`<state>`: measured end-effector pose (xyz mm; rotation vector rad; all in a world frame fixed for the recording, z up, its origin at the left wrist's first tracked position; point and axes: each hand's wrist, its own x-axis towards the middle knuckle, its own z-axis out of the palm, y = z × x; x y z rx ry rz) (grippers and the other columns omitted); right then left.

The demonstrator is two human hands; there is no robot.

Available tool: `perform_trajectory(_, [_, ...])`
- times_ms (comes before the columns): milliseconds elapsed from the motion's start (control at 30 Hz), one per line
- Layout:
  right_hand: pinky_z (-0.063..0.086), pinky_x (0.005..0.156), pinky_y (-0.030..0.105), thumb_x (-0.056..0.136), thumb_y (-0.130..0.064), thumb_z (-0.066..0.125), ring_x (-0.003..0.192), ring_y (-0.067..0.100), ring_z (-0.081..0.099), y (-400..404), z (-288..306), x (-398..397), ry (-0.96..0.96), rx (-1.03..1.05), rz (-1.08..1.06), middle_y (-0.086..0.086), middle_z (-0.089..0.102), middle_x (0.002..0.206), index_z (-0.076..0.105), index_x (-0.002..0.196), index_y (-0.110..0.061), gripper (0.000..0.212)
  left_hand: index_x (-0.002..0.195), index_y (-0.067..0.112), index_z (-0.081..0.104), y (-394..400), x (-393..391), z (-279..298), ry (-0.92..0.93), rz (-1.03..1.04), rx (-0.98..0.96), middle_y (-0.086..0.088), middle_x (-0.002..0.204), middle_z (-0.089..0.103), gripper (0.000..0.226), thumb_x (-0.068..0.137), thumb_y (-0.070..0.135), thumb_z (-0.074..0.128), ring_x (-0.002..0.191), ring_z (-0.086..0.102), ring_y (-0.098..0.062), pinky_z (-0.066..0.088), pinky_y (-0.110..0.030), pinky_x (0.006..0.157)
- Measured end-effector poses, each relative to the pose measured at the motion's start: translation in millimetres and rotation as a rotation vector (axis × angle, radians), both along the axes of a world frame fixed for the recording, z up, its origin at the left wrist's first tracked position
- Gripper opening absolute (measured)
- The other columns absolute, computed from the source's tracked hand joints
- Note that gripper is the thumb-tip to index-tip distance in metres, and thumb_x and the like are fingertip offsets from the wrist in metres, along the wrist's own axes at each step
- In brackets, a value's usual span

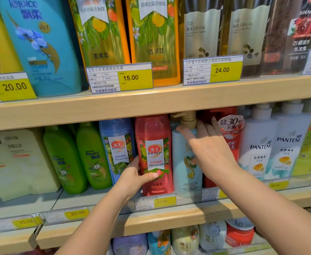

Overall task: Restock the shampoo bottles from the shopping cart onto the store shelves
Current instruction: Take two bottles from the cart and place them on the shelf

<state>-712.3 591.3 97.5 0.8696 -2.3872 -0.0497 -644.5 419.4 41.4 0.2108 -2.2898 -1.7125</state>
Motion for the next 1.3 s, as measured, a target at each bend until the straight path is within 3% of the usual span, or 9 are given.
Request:
perform_trajectory(67, [0.008, 0.116, 0.044, 0.079, -0.013, 0.061, 0.109, 0.036, 0.054, 2.0, 0.9, 5.4, -0.057, -0.007, 0.019, 0.017, 0.060, 0.105, 0.004, 0.144, -0.028, 0.088, 0.107, 0.025, 0.040, -0.7, 0.4, 0.3, -0.006, -0.005, 0.011, 0.008, 0.099, 0.056, 0.044, 0.079, -0.001, 0.062, 0.085, 0.051, 0.008, 0.046, -0.001, 0.063])
perform_trajectory(200, [0.041, 0.098, 0.050, 0.035, -0.012, 0.088, 0.077, 0.043, 0.065, -6.0, -0.4, 6.2, 0.088, -0.045, -0.049, 0.031, 0.064, 0.082, 0.044, 0.129, -0.021, 0.104, 0.107, 0.026, 0.040, -0.4, 1.4, 0.1, -0.010, -0.003, 0.004, 0.007, 0.103, 0.056, 0.045, 0.079, 0.000, 0.062, 0.086, 0.053, 0.005, 0.047, -0.007, 0.066])
perform_trajectory(267, [0.031, 0.108, 0.047, 0.054, -0.014, 0.082, 0.093, 0.043, 0.062, -5.0, -2.8, 5.7, 0.056, 0.021, -0.081, 0.031, 0.062, 0.094, 0.029, 0.137, -0.024, 0.100, 0.108, 0.026, 0.040, -0.3, 1.6, 0.1, -0.016, 0.002, 0.003, 0.004, 0.106, 0.057, 0.045, 0.079, 0.000, 0.062, 0.089, 0.054, -0.002, 0.044, -0.012, 0.074])
perform_trajectory(400, [0.038, 0.102, 0.042, 0.059, -0.019, 0.081, 0.076, 0.033, 0.065, -3.3, 6.5, 17.6, 0.042, 0.027, -0.072, 0.011, 0.059, 0.069, 0.031, 0.140, -0.026, 0.096, 0.112, 0.024, 0.040, 0.0, 3.2, 0.7, -0.038, 0.003, -0.004, 0.003, 0.108, 0.056, 0.046, 0.079, 0.001, 0.062, 0.097, 0.053, -0.009, 0.041, -0.023, 0.086])
perform_trajectory(500, [0.024, 0.111, 0.042, 0.075, -0.014, 0.067, 0.090, 0.033, 0.060, -1.9, -3.3, 14.7, -0.056, 0.006, -0.036, 0.010, 0.058, 0.081, 0.014, 0.143, -0.031, 0.088, 0.118, 0.021, 0.040, 1.6, 4.5, 1.9, -0.054, -0.010, 0.003, 0.003, 0.108, 0.055, 0.046, 0.081, 0.003, 0.060, 0.100, 0.051, -0.010, 0.042, -0.022, 0.086])
perform_trajectory(633, [0.046, 0.082, 0.037, 0.028, -0.022, 0.090, 0.055, 0.032, 0.063, -3.0, -9.0, 19.1, 0.167, -0.082, -0.153, 0.014, 0.060, 0.051, 0.063, 0.115, -0.025, 0.091, 0.122, 0.020, 0.038, 2.7, 5.5, 2.6, -0.085, -0.013, -0.012, 0.002, 0.110, 0.054, 0.045, 0.084, 0.008, 0.059, 0.102, 0.051, -0.012, 0.041, -0.024, 0.088])
perform_trajectory(800, [0.036, 0.096, 0.049, 0.033, -0.023, 0.090, 0.097, 0.044, 0.062, -4.3, -21.2, 17.3, 0.230, -0.167, -0.111, 0.038, 0.060, 0.106, 0.046, 0.127, -0.020, 0.105, 0.129, 0.015, 0.034, 0.7, 6.2, -0.4, -0.139, -0.019, -0.078, -0.002, 0.123, 0.054, 0.048, 0.087, 0.019, 0.056, 0.104, 0.050, -0.012, 0.040, -0.026, 0.090])
perform_trajectory(1200, [0.052, 0.078, 0.051, 0.031, -0.030, 0.092, 0.095, 0.034, 0.067, -0.8, -55.4, 76.1, -0.034, -0.065, -0.127, 0.018, 0.067, 0.110, 0.064, 0.111, -0.008, 0.087, 0.138, 0.013, 0.028, 0.0, 46.2, -25.7, 0.134, 0.221, -0.438, -0.007, 0.140, 0.038, 0.062, 0.084, 0.018, 0.059, 0.129, 0.037, -0.019, 0.028, -0.026, 0.103])
perform_trajectory(1300, [0.047, 0.094, 0.043, 0.061, -0.038, 0.080, 0.103, 0.024, 0.064, -0.7, -59.2, 96.8, -0.130, -0.026, -0.097, 0.008, 0.064, 0.118, 0.056, 0.121, -0.014, 0.069, 0.134, 0.016, 0.036, -3.1, 72.6, -33.1, 0.166, 0.202, -0.496, -0.003, 0.137, 0.043, 0.052, 0.086, 0.016, 0.056, 0.127, 0.039, -0.016, 0.027, -0.017, 0.095])
